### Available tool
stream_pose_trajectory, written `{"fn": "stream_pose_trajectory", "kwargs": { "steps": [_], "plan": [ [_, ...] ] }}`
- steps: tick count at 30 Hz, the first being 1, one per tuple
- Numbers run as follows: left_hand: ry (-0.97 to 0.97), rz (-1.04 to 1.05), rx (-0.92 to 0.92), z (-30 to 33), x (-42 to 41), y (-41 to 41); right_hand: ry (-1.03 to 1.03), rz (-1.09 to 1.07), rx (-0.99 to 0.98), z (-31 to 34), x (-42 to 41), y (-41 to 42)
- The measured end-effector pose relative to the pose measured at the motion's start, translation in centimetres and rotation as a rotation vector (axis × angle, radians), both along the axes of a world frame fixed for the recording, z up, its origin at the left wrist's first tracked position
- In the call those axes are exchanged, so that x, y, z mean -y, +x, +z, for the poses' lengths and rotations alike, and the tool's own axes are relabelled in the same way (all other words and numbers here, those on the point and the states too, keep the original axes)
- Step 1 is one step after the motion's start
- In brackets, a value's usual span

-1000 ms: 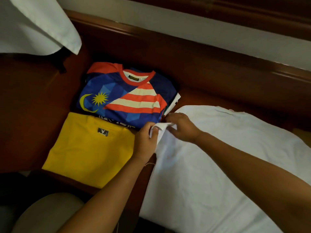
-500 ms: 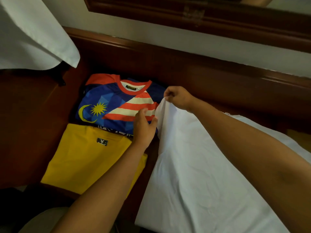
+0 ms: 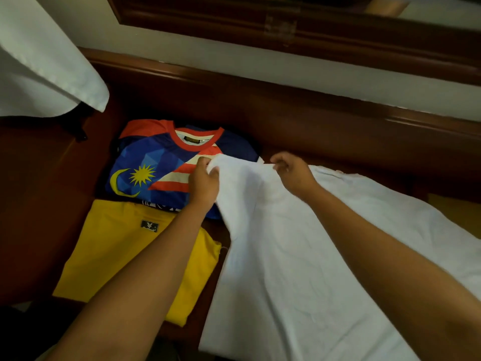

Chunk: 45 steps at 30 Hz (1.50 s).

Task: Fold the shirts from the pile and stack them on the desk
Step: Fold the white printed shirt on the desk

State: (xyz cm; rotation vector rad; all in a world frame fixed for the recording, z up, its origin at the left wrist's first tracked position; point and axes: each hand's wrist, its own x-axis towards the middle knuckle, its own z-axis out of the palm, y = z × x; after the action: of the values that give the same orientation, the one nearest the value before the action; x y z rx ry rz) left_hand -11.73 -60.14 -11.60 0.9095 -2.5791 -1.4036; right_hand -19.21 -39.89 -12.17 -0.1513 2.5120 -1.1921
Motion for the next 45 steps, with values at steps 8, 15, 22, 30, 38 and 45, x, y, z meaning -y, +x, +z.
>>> {"fn": "stream_pose_trajectory", "kwargs": {
  "steps": [8, 15, 22, 30, 38, 45],
  "plan": [
    [-0.232, 0.033, -0.077, -2.5, 0.1, 5.3, 0.208, -0.229, 0.045, -5.8, -11.6, 16.3],
    [-0.175, -0.061, 0.061, -7.6, -7.2, 15.8, 0.578, -0.215, 0.088, -8.5, -15.2, 22.3],
    [-0.262, -0.206, 0.23, -9.3, -7.4, 15.6, 0.574, -0.275, 0.131, -7.6, -17.2, 23.4],
    [-0.491, -0.4, 0.242, -8.4, -7.2, 18.8, 0.597, -0.709, 0.115, -6.6, -24.2, 35.0],
    [-0.441, -0.128, 0.43, -8.7, -11.5, 29.9, 0.668, -0.819, 0.213, -5.2, -28.3, 37.9],
    [-0.384, -0.071, 0.497, -8.5, -11.5, 30.8, 0.283, -0.937, 0.242, -3.7, -30.1, 38.3]
  ]
}}
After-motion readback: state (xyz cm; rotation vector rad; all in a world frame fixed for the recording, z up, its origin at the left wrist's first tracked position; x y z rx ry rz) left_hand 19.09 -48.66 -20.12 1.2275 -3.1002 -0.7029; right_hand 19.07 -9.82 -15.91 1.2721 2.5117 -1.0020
